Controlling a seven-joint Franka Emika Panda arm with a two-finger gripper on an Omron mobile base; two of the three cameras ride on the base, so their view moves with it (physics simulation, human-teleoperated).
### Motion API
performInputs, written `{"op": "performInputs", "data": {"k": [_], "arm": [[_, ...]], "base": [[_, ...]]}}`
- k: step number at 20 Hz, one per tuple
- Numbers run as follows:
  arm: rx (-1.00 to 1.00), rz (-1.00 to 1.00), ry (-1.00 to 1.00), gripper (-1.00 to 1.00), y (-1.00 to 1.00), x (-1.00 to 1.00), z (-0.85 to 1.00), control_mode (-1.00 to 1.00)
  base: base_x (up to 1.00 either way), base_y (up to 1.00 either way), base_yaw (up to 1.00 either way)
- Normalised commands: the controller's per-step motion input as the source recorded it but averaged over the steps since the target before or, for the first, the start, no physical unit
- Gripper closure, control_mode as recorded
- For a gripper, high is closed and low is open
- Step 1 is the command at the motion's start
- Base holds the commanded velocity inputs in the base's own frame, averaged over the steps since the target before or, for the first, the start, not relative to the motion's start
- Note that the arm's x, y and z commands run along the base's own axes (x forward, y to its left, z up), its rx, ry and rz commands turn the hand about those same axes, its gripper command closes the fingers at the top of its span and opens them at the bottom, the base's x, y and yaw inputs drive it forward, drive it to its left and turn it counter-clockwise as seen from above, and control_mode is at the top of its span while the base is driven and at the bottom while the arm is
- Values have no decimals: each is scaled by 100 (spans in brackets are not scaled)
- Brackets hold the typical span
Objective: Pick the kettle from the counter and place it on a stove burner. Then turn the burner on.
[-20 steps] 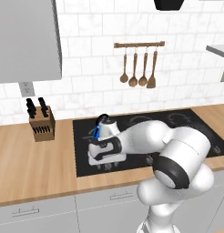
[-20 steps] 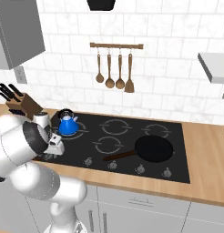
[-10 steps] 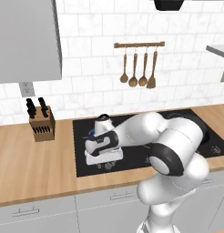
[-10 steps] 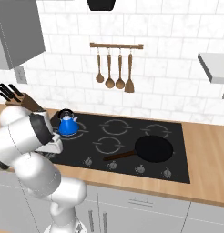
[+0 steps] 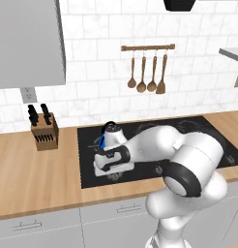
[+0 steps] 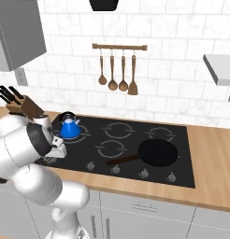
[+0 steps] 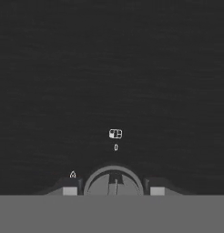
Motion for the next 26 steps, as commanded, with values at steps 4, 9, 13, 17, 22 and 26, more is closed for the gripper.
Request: {"op": "performInputs", "data": {"k": [4, 9, 13, 17, 22, 26], "arm": [[0, 0, -2, 100, -32, -23, 0, -100], [0, 1, 0, 100, -2, 0, -2, -100], [0, 16, 0, 100, 0, 0, -20, -100], [0, 23, 0, 100, 0, 0, -19, -100], [0, 27, 0, 100, 0, -1, -18, -100], [0, 30, 0, 100, 0, 0, -18, -100]], "base": [[0, 0, 0], [0, 0, 0], [0, 0, 0], [0, 0, 0], [0, 0, 0], [0, 0, 0]]}}
